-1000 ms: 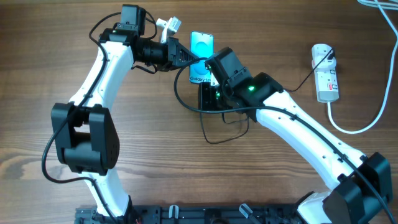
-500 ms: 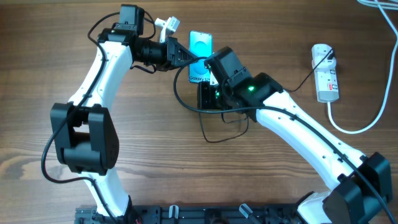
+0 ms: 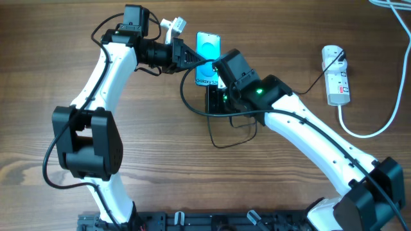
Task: Plug charger to phone and switch on socket
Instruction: 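Align the USB-C plug under the phone and push it up into the port, then open the right gripper to release the inserted plug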
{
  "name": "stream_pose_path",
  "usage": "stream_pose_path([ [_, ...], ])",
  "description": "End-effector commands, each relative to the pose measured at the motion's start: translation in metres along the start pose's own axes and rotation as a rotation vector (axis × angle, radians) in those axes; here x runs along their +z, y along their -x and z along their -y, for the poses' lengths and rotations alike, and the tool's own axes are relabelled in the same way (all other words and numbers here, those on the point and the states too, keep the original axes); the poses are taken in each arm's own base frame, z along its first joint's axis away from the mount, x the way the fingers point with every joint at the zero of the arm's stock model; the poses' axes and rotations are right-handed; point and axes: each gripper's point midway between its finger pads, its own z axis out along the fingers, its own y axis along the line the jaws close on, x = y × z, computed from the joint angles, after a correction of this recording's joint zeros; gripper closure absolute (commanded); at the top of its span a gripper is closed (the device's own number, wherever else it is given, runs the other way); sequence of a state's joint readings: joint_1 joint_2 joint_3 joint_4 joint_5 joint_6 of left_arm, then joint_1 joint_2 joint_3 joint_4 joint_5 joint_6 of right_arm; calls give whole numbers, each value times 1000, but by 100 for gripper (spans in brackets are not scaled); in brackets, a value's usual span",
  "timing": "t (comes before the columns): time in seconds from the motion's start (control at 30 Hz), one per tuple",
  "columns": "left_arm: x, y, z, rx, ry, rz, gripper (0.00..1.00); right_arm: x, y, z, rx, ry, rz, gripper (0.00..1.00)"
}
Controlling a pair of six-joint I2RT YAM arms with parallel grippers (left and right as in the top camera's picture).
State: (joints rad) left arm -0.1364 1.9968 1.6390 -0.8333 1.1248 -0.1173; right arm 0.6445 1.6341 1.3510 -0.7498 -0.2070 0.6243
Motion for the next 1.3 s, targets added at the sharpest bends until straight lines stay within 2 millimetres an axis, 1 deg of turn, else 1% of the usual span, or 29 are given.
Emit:
stream_pose_path([
  [0.0, -8, 0, 24, 40, -55, 10, 96, -9, 13, -3, 0, 0, 50, 96],
  [0.23, -8, 6, 24, 73, -49, 28, 96, -8, 7, -9, -26, 34, 18, 96],
  [0.33, -8, 7, 19, 72, -17, 35, 96, -8, 7, -9, -28, 35, 20, 96],
  [0.57, -8, 7, 19, 54, -17, 34, 96, -9, 12, -12, -32, 47, 37, 96],
  [1.27, -8, 7, 19, 50, -18, 34, 96, -9, 16, -8, -31, 22, 62, 96],
])
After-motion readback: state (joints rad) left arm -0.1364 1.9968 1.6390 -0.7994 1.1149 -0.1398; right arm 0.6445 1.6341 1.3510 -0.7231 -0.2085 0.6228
